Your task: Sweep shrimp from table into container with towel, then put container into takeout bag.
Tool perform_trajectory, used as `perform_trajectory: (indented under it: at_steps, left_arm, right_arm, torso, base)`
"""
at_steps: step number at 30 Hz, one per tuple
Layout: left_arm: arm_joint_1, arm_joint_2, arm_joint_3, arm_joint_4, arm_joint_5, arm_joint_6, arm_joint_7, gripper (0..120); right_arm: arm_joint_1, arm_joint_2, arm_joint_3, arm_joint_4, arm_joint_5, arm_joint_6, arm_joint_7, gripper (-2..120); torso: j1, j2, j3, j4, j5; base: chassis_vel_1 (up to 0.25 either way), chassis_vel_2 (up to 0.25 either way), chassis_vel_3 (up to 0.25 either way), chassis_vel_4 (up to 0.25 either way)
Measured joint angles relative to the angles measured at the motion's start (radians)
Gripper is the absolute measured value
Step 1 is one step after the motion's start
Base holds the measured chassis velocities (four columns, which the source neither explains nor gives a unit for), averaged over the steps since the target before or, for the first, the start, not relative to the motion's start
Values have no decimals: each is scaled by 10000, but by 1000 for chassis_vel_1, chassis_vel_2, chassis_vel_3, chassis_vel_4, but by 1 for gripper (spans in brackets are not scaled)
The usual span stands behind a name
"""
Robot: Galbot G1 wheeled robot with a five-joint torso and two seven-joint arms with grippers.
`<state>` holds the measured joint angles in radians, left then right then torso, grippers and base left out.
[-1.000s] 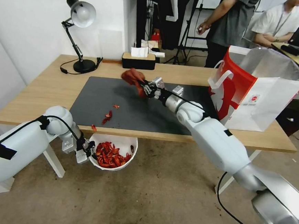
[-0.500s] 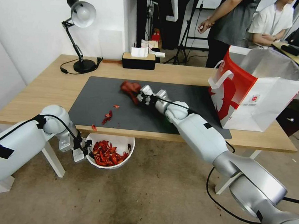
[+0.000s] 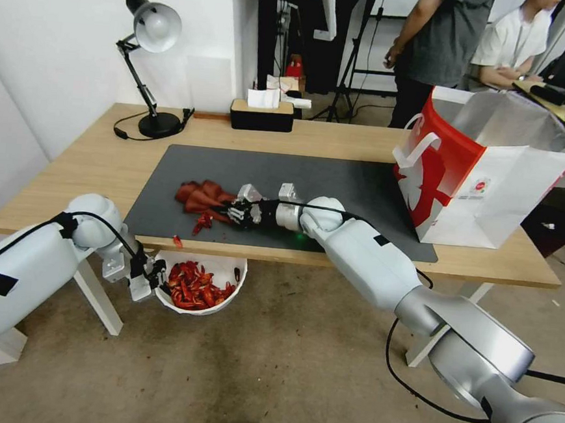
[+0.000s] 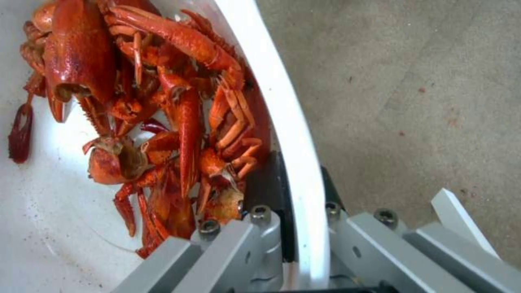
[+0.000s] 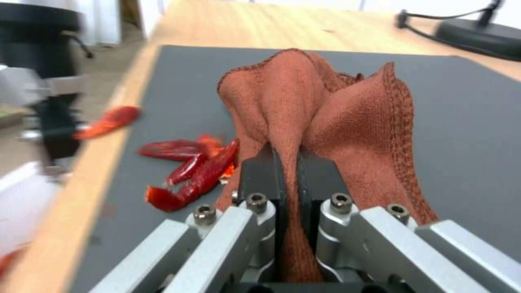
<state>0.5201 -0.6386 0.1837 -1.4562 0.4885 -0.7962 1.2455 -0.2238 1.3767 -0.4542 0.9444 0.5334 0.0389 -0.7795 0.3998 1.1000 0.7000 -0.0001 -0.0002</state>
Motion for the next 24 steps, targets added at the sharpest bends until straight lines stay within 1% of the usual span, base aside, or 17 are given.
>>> perform_trajectory:
  at_steps: [3, 5, 13, 19, 21, 22, 24]
  left_arm:
    - [5, 16, -16, 4, -12, -3, -2, 0]
    - [41, 20, -27, 0, -16, -4, -2, 0]
    - [41, 25, -34, 9, -18, -3, -4, 0]
    - [48, 34, -43, 6, -22, -3, -6, 0]
    - [65, 65, -55, -8, -26, -1, -7, 0]
    - [65, 65, -55, -8, -26, -1, -7, 0]
    - [89, 94, -66, -17, -41, -1, -12, 0]
  right_arm:
    - [-28, 7, -35, 59, 78, 0, -231, 2]
    - [-109, 11, -83, 168, 105, -8, -646, 2]
    - [-293, -232, -208, 605, 120, -65, -1122, 2]
    - [-418, -597, -259, 1092, 164, -176, -1487, 2]
    - [-486, -840, -298, 1472, 187, -333, -1727, 2]
    - [-486, -840, -298, 1472, 187, -333, -1727, 2]
    - [-578, -1091, -361, 1960, 294, -511, -1842, 2]
  torso:
    - [1, 0, 0, 1, 1]
    - [1, 0, -1, 1, 1]
    - [0, 1, -1, 1, 4]
    - [1, 1, -1, 1, 4]
    - [3, 0, 1, 1, 4]
    - [3, 0, 1, 1, 4]
    - [3, 0, 2, 0, 1]
  base:
    - [0, 0, 0, 0]
    - [0, 0, 0, 0]
    - [0, 0, 0, 0]
    - [0, 0, 0, 0]
    - [0, 0, 0, 0]
    - [0, 0, 0, 0]
    - [0, 0, 0, 0]
